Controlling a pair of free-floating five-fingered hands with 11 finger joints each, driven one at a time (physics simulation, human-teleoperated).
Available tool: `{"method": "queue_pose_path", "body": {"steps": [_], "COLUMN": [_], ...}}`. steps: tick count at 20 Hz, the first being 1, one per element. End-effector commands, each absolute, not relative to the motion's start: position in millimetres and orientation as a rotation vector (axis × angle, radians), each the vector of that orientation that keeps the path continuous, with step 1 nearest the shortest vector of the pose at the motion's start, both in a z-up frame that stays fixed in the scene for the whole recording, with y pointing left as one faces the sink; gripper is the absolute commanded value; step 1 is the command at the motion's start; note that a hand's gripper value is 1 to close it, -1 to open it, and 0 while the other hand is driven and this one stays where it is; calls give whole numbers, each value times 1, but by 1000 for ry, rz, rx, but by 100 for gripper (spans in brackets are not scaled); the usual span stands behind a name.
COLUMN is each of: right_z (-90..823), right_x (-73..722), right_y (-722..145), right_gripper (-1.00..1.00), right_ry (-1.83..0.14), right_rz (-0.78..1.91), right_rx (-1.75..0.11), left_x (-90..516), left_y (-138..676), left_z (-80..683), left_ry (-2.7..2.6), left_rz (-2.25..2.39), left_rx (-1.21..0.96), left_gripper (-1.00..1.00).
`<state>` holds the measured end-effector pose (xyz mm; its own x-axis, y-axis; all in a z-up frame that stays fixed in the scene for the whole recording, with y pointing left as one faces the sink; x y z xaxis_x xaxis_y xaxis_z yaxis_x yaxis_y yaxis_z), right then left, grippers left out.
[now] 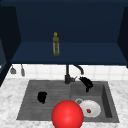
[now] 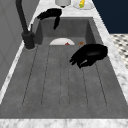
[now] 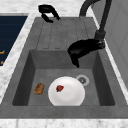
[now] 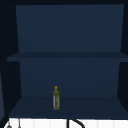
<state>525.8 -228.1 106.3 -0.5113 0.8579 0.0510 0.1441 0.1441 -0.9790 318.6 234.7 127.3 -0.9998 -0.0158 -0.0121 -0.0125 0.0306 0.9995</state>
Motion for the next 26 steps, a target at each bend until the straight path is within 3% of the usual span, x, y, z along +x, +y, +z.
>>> {"method": "queue_pose_path", "body": {"steps": [1,15,26], "right_z": [106,105,99], "right_x": [518,449,425], "right_y": [-237,-274,-256], "right_gripper": [-100,-100,-100], "right_ry": [-1760,-1727,-1461], "right_rz": [1355,1234,1180], "right_rx": [-895,-960,-907], "left_x": [319,319,319], "left_y": [235,235,235], "left_z": [127,127,127], "left_ry": [-2253,-2253,-2253], "left_rz": [-2185,-2185,-2185], "left_rx": [31,31,31], "left_gripper": [0,0,0]}}
